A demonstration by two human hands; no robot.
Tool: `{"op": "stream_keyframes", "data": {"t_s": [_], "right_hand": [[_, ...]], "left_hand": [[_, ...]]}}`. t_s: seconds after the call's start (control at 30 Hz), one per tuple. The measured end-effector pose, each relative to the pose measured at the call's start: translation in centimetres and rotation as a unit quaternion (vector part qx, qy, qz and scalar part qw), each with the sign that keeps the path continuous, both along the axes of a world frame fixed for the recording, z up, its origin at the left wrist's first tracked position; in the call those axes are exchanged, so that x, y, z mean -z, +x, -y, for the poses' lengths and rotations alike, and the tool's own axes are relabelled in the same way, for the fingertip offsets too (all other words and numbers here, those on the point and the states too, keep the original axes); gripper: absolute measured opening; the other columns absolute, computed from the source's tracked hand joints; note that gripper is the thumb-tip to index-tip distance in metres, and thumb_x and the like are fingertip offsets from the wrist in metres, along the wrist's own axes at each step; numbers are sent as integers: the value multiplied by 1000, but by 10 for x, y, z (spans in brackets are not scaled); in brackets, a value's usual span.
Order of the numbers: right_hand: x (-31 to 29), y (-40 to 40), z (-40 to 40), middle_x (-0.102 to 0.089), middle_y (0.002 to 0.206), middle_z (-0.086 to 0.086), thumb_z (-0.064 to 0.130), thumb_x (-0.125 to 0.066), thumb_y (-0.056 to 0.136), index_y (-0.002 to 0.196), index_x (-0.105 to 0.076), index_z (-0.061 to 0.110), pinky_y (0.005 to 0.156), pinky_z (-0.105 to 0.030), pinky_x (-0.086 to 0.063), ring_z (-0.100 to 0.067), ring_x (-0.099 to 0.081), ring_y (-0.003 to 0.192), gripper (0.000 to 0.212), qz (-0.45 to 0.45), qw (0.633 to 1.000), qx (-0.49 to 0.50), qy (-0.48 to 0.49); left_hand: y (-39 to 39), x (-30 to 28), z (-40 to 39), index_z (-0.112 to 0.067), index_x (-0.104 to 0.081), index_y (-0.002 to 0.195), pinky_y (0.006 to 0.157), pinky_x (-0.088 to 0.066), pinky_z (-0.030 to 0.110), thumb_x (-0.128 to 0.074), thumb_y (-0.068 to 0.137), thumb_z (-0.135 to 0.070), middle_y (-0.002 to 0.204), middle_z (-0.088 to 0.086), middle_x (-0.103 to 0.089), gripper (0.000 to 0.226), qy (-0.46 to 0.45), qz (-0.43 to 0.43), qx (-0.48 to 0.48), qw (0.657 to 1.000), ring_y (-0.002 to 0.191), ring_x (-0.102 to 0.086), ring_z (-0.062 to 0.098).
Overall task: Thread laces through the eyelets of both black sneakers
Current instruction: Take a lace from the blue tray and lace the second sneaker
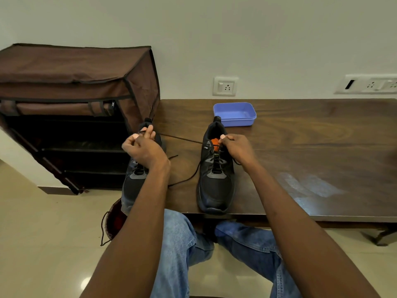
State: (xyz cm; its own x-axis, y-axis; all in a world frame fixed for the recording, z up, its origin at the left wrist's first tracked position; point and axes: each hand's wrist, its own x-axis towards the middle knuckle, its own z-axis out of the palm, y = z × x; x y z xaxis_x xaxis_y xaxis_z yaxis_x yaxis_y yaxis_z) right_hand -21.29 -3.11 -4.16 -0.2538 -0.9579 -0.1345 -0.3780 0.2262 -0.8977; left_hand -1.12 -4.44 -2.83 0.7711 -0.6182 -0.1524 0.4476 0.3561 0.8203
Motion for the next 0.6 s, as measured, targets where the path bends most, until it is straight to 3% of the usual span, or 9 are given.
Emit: {"op": "stream_keyframes", "data": {"t_s": [0.07,0.1,0.17,0.23,0.3,0.4,0.5,0.57,0.6], "right_hand": [[-2,-2,-1,-71,102,-20,29,-52,102,107,-70,-2,71,-31,-44,-14,-58,76,36,3,1000,-12,6],[-3,-3,-1,-70,106,-20,29,-52,102,107,-70,-2,71,-32,-44,-15,-58,78,36,6,1000,-16,11],[-6,-5,-2,-71,107,-18,29,-52,102,106,-71,0,69,-29,-44,-13,-58,78,35,4,999,-26,20],[-7,-7,-3,-71,105,-16,31,-52,102,104,-73,3,67,-27,-43,-11,-57,76,34,-3,999,-38,20],[-7,-8,-4,-72,102,-13,31,-51,103,99,-75,10,67,-26,-43,-11,-58,77,32,-12,999,-45,16],[-7,-7,-3,-72,102,-12,31,-51,103,98,-75,13,66,-25,-43,-10,-58,77,30,-14,998,-51,20],[-7,-7,-3,-72,104,-11,31,-52,103,102,-74,9,65,-24,-43,-8,-57,77,31,-6,999,-47,26],[-7,-8,-3,-71,107,-12,31,-52,103,104,-74,7,66,-24,-43,-7,-57,77,32,4,999,-45,22],[-6,-8,-3,-71,108,-12,31,-52,103,104,-74,7,68,-24,-42,-7,-56,78,32,9,999,-43,21]], "left_hand": [[-3,4,-4,-7,-48,116,84,-55,27,-43,100,-2,121,18,-63,17,58,136,71,987,100,-71,21],[-8,8,-7,-9,-47,128,87,-52,22,-48,99,-3,127,11,-62,29,95,257,131,953,104,-68,20],[-23,16,-12,-17,-39,146,81,-50,15,-57,97,-7,129,-6,-60,53,128,456,271,838,93,-64,12],[-37,20,-13,-22,-47,144,77,-52,15,-62,96,-13,131,-6,-60,51,134,519,411,738,88,-60,3],[-45,21,-13,-16,-64,127,65,-49,8,-61,98,-12,119,2,-68,30,144,545,453,691,82,-59,-4],[-41,24,-10,-13,-74,107,60,-46,5,-59,98,-11,98,-1,-72,17,141,548,393,725,72,-58,-4],[-29,19,-5,-15,-73,109,60,-55,21,-61,98,-15,86,5,-74,16,121,420,288,852,63,-64,7],[-18,13,-1,-12,-71,110,49,-50,18,-60,98,-13,82,10,-72,16,110,268,167,942,55,-62,10],[-11,13,2,-11,-71,110,46,-49,18,-60,98,-12,85,12,-72,16,111,197,114,968,53,-62,10]]}}
